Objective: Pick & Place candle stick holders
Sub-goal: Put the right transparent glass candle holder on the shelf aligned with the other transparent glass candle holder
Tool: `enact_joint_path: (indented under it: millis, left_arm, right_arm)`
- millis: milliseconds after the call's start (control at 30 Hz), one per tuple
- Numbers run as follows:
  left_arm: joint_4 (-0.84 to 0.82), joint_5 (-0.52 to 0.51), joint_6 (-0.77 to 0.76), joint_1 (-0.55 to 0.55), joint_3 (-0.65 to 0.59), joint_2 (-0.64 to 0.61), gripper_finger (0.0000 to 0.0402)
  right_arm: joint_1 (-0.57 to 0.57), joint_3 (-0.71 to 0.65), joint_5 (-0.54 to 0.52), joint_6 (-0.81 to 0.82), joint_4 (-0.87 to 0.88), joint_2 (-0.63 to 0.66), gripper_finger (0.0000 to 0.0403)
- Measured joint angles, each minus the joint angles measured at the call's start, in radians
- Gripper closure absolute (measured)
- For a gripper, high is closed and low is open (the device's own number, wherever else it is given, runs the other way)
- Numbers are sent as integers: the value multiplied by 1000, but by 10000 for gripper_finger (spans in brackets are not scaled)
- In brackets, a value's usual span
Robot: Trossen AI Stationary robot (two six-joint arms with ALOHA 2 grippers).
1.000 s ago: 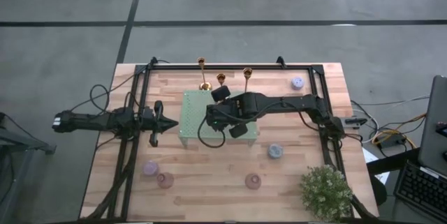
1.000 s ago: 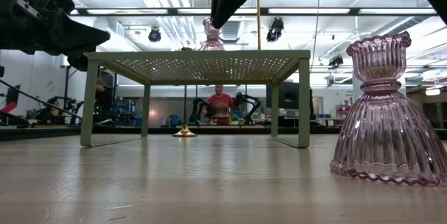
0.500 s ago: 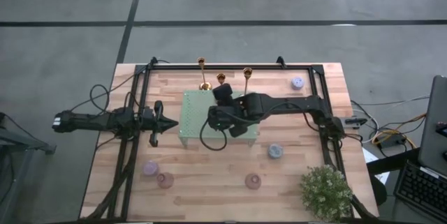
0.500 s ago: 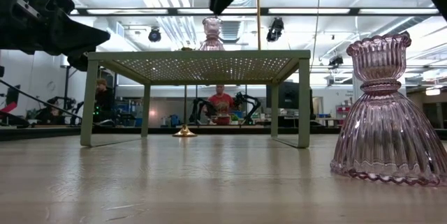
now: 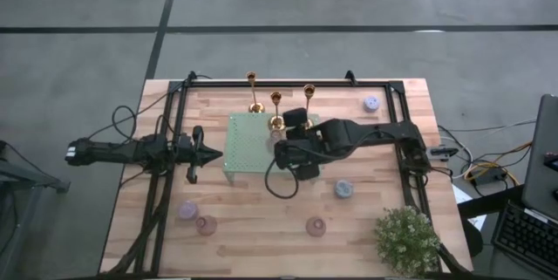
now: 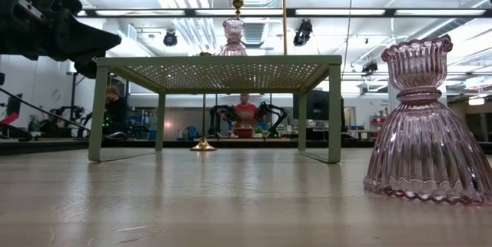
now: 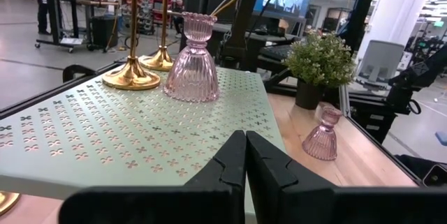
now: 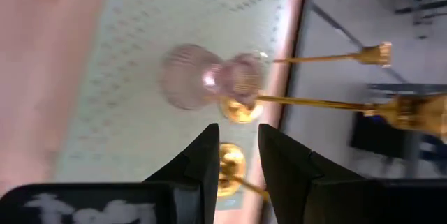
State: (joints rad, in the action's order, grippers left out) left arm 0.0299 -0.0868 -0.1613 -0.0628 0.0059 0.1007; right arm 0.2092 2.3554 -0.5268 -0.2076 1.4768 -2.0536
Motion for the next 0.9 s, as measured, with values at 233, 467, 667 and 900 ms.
enact_joint_path:
  millis: [233, 467, 667, 900]
  left_arm:
    - [0, 0, 0, 0, 0, 1, 388]
    - [0, 0, 0, 0, 0, 1, 388]
    - [0, 0, 0, 0, 0, 1, 388]
    - [0, 0, 0, 0, 0, 1, 388]
  right_arm:
    - [69, -3, 191, 144, 20, 7, 303]
    - [168, -71, 248, 285, 38, 7, 312]
    - [236, -206, 252, 451, 24, 7, 306]
    - [283, -355, 376, 524, -104, 7, 286]
